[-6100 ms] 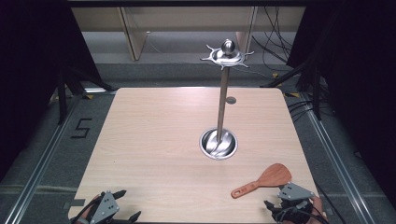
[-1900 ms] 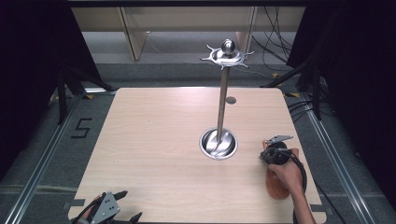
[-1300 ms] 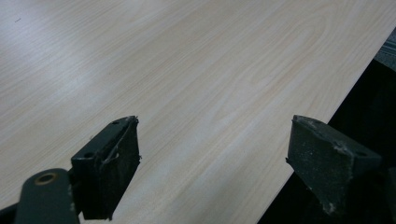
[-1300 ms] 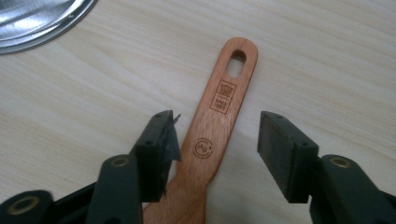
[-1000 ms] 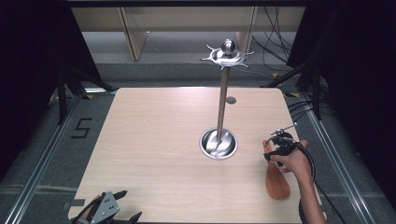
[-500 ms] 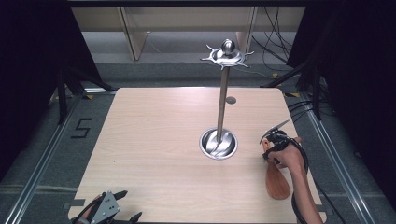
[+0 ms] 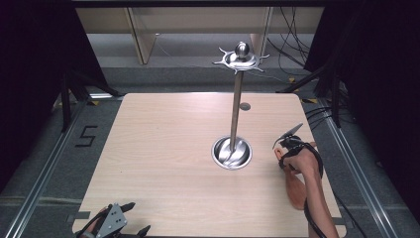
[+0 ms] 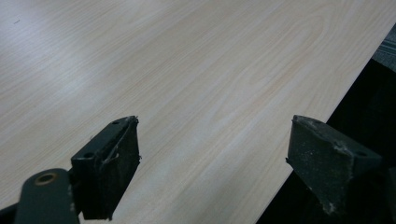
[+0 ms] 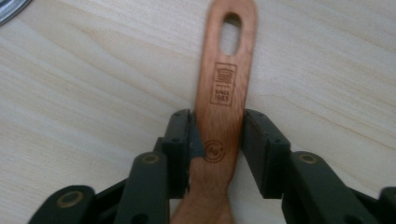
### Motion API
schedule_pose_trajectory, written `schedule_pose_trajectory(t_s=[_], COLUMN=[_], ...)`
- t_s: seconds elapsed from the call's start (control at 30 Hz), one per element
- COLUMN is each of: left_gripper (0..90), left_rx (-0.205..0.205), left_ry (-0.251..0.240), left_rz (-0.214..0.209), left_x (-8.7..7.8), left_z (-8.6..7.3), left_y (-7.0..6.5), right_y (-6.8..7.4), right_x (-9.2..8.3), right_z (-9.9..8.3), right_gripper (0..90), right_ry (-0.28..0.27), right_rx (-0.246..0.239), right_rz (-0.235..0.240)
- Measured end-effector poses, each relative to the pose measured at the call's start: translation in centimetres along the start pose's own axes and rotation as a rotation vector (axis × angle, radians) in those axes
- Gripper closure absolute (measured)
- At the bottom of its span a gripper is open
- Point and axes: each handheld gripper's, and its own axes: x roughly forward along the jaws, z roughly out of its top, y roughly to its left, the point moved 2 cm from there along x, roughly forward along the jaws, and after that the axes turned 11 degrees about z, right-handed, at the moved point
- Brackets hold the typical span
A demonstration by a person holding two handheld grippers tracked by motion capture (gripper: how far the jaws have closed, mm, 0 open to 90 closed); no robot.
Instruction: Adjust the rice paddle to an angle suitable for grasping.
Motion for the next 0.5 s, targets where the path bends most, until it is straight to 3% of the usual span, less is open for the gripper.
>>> schedule_pose_trajectory(t_s=[0.1,0.13,0.2,0.23,0.33,0.5], left_gripper=[16.2,16.2,16.2,16.2,16.2,16.2], left_rx=[0.006,-0.018,-0.018,0.007,-0.036,-0.035], left_ry=[0.008,0.002,0.003,0.012,-0.011,-0.011], left_rz=[-0.001,-0.003,-0.003,-0.003,0.000,0.001], left_x=[-0.06,-0.01,-0.03,-0.10,0.15,0.17], left_z=[-0.01,-0.02,-0.01,-0.01,-0.03,-0.03], left_y=[0.05,-0.10,-0.11,0.06,-0.22,-0.20], right_y=[-0.01,0.00,0.02,-0.02,-0.11,-0.29], right_x=[0.10,0.24,0.21,0.19,0.16,-0.04], right_z=[0.25,0.28,0.29,0.28,0.22,-0.15], right_gripper=[66.0,66.0,66.1,66.1,66.2,66.2], right_ry=[0.014,0.001,0.006,0.011,0.007,0.007], right_rx=[-0.013,-0.013,-0.010,-0.018,-0.037,-0.044], right_rz=[-0.016,-0.014,-0.019,-0.018,-0.013,-0.005])
